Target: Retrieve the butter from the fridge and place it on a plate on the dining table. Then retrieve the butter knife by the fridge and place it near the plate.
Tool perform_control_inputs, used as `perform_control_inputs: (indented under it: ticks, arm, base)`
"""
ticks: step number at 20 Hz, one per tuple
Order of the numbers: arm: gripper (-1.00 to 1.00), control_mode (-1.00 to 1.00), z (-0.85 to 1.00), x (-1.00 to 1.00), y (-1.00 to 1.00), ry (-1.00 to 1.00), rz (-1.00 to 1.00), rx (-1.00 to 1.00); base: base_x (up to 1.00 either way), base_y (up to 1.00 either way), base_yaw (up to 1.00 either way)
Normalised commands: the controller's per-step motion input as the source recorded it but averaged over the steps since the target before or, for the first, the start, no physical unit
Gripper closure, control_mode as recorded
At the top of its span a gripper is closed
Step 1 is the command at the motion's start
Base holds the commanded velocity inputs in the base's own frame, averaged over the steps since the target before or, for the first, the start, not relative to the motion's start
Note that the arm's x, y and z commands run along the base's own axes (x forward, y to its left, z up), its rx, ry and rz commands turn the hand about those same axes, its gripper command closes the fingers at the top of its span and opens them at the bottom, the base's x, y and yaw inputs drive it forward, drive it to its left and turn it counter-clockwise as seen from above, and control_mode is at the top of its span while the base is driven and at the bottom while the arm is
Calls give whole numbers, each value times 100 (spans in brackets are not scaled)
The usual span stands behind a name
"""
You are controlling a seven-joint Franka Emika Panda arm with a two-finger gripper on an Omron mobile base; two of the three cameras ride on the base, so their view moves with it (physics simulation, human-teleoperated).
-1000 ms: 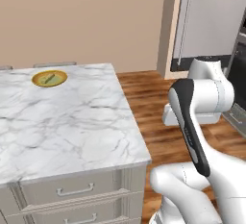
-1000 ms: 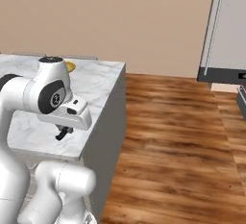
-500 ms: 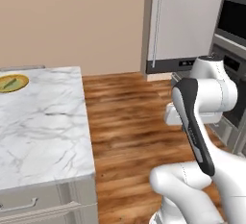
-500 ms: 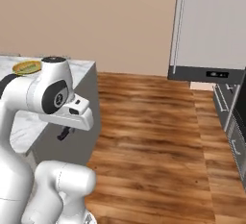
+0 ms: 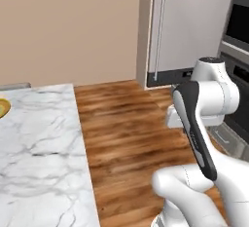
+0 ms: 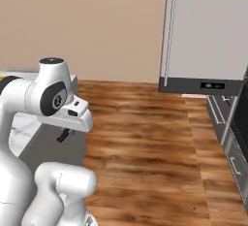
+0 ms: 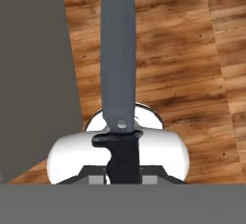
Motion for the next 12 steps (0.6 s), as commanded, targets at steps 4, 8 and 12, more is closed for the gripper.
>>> perform_control_inputs:
  ticks: [4, 8, 12]
  arm:
    - [100, 100, 0, 0, 0, 0, 0, 0]
    - [100, 100, 0, 0, 0, 0, 0, 0]
    - [100, 100, 0, 0, 0, 0, 0, 0]
  base:
    - [100, -1, 0]
    - [100, 0, 0]
    - [100, 3, 4]
